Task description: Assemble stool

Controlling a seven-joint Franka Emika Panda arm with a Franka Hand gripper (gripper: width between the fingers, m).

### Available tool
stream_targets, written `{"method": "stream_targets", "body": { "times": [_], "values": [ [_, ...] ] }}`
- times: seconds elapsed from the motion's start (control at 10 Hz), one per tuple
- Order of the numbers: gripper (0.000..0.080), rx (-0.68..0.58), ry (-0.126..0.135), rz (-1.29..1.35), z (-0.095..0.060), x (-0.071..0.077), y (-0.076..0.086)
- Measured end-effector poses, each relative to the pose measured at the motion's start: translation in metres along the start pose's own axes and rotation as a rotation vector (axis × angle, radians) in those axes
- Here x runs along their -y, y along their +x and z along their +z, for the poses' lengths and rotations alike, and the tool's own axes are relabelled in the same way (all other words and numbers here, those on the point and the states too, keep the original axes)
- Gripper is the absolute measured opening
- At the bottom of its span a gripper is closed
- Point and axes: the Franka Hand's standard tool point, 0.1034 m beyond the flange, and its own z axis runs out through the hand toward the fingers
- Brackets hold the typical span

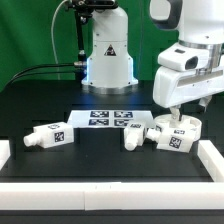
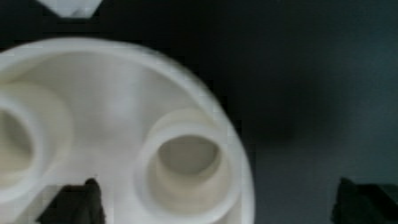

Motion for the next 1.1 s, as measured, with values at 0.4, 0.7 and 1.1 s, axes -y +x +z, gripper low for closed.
{"method": "stream_targets", "body": {
  "times": [0.4,0.7,1.1],
  "values": [
    [0.065,-0.006,0.007,-0.007,0.012,0.005,0.0],
    [0.038,-0.004,0.007,-0.008,0.012,0.005,0.0],
    [0.0324,0.001,-0.008,-0.003,-0.009,-0.001,-0.004]
  ]
}}
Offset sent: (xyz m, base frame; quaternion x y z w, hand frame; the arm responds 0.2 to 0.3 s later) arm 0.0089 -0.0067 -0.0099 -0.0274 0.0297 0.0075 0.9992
